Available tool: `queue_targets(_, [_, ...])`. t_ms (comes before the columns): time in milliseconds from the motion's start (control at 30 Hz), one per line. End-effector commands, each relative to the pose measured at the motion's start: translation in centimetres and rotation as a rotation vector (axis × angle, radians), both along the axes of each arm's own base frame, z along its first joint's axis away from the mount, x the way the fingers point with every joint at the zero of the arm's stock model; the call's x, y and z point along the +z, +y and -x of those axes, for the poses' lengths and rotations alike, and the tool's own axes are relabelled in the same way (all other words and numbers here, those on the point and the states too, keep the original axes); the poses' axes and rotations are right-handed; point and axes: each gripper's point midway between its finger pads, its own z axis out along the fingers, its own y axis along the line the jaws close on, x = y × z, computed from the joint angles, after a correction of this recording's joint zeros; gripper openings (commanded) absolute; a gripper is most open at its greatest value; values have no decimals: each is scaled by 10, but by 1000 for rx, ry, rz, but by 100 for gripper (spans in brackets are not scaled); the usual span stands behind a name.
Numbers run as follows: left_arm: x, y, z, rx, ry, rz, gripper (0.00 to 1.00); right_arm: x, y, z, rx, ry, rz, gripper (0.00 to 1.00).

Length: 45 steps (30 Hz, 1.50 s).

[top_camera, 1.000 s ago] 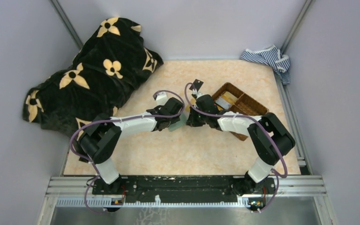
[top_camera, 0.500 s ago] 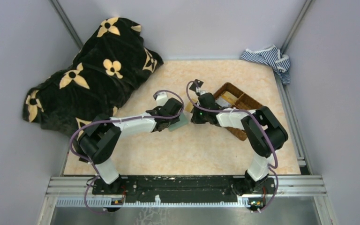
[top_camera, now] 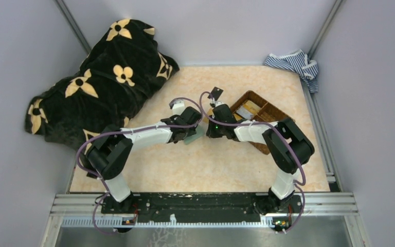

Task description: Take the credit cards out of the card holder

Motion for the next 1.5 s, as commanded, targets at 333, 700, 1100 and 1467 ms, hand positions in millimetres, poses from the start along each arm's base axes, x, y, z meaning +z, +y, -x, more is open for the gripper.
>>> queue_targets(333, [4, 11, 3, 48, 29, -87, 54, 23, 5, -3, 7, -75, 25, 0])
queue_targets(700, [11, 16, 9, 75, 13, -53, 54, 26, 0, -39, 2, -77, 30, 0])
queue_targets(1100, [11, 12, 7, 100, 10, -20, 70, 13, 22, -27, 74, -40, 1, 0])
queue_targets(1467, [15, 23, 8, 121, -2, -55, 73, 23, 54, 9, 151, -33, -41, 0])
